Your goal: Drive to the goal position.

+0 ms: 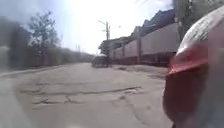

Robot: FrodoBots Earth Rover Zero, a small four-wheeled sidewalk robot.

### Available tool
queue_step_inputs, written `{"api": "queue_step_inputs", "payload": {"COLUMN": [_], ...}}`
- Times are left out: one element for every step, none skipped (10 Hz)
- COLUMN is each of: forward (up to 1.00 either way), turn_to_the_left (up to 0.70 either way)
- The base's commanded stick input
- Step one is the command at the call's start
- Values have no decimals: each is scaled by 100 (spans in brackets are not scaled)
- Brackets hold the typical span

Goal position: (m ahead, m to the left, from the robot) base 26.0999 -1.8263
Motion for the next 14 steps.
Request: {"api": "queue_step_inputs", "payload": {"forward": [100, 100, 100, 100, 100, 100, 100, 100, 100, 100, 100, 100, 100, 100], "turn_to_the_left": [4, 0, 0, 0, 0, 0, 0, 0, 0, 0, 0, 0, 0, 0]}}
